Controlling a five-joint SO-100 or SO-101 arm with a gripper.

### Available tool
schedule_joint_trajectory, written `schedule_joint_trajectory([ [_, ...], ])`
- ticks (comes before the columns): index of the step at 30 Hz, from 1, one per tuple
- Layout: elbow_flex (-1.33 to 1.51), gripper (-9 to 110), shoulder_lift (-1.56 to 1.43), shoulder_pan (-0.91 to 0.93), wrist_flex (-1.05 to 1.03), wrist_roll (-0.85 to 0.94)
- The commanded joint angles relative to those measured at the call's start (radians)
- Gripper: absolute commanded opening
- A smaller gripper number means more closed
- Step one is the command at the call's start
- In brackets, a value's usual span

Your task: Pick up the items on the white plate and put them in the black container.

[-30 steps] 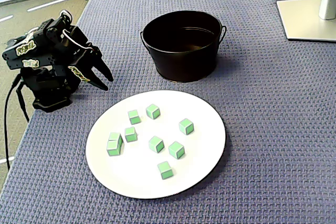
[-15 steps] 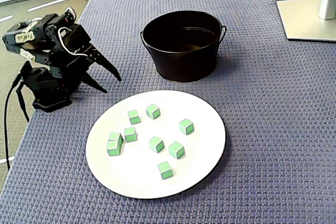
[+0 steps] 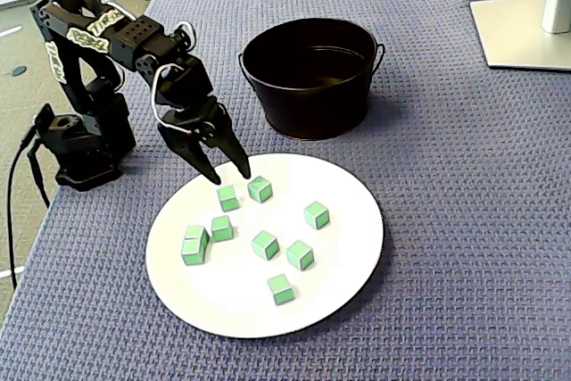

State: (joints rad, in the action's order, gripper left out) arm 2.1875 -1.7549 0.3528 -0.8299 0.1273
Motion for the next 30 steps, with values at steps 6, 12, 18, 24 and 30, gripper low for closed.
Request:
schedule_joint_trajectory([
  [6, -0.137, 12, 0.140, 0.028, -0.032, 0.120],
  [12, -0.166, 12, 0.141, 0.034, -0.078, 0.239],
  [18, -0.173, 11, 0.118, 0.040, -0.155, 0.407],
  [24, -0.161, 11, 0.123, 0.081, -0.158, 0.491],
  [30, -0.169, 13, 0.115, 0.133, -0.106, 0.509],
])
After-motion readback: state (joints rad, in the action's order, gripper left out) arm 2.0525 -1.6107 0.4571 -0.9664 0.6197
